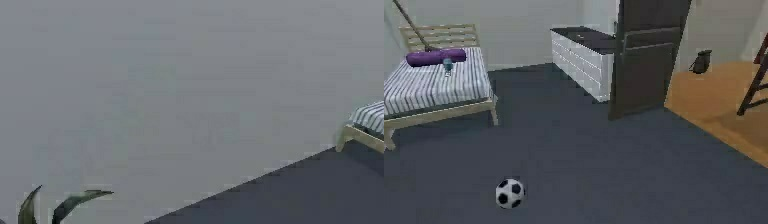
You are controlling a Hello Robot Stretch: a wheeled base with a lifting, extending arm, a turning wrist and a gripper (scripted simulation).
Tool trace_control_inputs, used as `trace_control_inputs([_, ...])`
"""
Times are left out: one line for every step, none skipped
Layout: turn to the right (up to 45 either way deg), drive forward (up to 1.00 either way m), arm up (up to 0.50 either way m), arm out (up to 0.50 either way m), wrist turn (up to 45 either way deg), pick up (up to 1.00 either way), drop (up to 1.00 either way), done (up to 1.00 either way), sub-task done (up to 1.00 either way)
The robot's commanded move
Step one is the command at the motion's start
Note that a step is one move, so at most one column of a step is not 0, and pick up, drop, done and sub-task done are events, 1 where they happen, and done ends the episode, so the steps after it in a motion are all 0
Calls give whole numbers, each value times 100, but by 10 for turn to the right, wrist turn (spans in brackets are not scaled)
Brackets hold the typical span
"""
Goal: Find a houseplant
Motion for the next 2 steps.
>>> trace_control_inputs([450,0,0,0,0,0,0,0,0])
trace_control_inputs([390,0,0,0,0,0,0,0,0])
